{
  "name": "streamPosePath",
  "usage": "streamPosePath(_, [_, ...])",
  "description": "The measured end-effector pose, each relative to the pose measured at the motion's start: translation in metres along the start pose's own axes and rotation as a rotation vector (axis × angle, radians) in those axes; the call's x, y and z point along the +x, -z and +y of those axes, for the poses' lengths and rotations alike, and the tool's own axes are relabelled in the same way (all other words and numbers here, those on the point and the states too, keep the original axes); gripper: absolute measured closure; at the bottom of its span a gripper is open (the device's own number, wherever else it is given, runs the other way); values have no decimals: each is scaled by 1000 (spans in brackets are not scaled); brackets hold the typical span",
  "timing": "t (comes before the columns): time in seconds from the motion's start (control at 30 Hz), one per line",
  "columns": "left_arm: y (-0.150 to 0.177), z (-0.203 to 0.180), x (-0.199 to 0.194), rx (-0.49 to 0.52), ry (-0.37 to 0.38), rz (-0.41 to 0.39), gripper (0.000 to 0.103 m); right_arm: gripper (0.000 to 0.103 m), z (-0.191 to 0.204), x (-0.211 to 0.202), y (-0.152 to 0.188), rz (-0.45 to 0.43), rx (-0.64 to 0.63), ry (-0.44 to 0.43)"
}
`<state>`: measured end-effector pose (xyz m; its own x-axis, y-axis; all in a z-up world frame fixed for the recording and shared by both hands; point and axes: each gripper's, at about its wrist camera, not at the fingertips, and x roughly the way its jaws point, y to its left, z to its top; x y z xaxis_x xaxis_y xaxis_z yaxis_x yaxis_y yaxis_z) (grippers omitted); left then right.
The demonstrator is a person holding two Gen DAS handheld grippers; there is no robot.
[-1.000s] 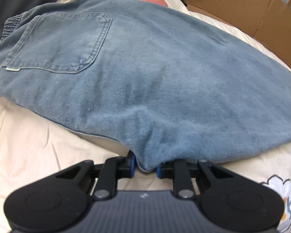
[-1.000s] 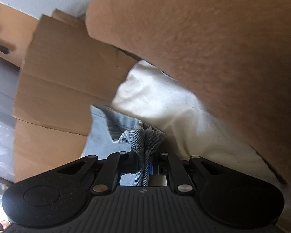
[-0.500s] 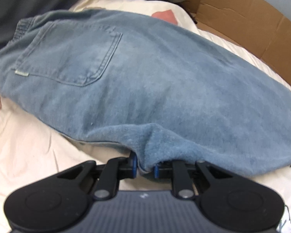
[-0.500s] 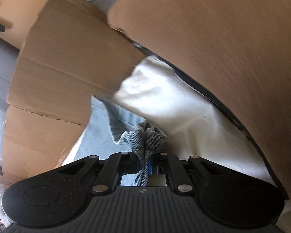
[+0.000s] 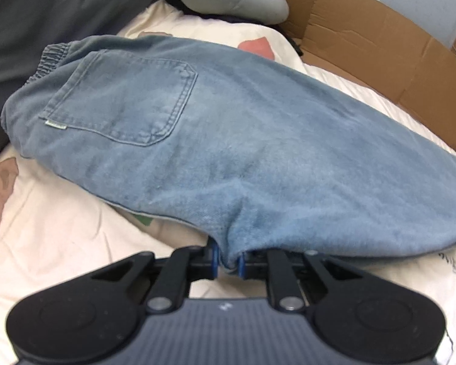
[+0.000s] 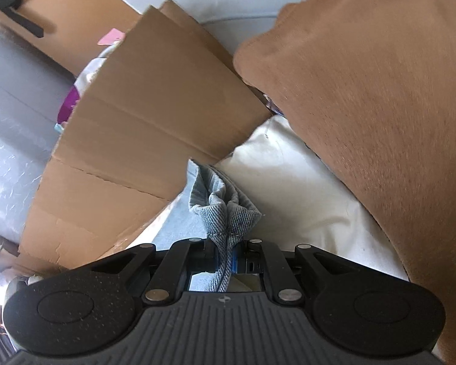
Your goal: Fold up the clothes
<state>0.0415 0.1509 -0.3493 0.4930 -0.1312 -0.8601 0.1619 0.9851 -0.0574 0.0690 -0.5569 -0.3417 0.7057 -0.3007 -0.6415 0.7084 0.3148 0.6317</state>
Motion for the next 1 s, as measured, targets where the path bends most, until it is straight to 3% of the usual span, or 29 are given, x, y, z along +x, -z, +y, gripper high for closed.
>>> streamPosePath(0.33, [-6,-2,-26,80,-23,37,91,97,-7,-35,-11,-12,48,-43])
streamPosePath(0.63, [-1,-1,-35,139,-27,108,92,97,-47,-81,30,33,72,-12])
streamPosePath(1.0, [9,-4,-47,183,-37,139,92,97,-83,-150,65,64,116,44])
